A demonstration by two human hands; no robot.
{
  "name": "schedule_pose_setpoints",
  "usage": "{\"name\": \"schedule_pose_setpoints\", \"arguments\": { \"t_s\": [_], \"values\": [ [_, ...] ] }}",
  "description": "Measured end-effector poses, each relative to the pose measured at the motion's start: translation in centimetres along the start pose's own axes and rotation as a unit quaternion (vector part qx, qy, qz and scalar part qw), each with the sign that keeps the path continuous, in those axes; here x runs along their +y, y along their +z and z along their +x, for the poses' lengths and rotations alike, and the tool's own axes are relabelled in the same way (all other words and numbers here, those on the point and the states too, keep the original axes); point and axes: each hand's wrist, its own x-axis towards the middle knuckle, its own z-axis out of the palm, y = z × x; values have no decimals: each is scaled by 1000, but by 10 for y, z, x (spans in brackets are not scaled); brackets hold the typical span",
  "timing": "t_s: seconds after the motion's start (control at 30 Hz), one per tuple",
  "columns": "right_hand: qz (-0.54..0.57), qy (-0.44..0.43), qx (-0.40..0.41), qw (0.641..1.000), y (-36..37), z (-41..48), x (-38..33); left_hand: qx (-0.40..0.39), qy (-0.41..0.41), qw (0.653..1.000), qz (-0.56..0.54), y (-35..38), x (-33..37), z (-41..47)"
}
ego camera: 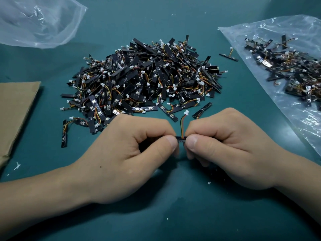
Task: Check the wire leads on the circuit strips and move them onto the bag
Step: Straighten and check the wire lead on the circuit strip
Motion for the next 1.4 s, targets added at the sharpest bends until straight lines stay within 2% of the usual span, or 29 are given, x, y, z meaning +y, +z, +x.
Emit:
{"name": "schedule_pose_setpoints", "arguments": {
  "t_s": [0.4,0.57,0.77,1.0,1.2,1.4],
  "values": [
    [0,8,-7,1000,-1,0,0,7,-8,1000,-21,1,1,0],
    [13,7,-7,1000,-1,-1,-1,7,-7,1000,1,0,2,1],
    [12,17,34,999,3,0,-2,27,-15,999,-36,1,1,0],
    [19,0,2,1000,0,-1,-2,18,-8,999,-45,1,0,-1],
    [1,-1,11,1000,1,-1,0,4,4,1000,13,-1,2,0],
    [-7,-2,6,1000,1,0,0,0,5,1000,20,0,2,0]
  ]
}}
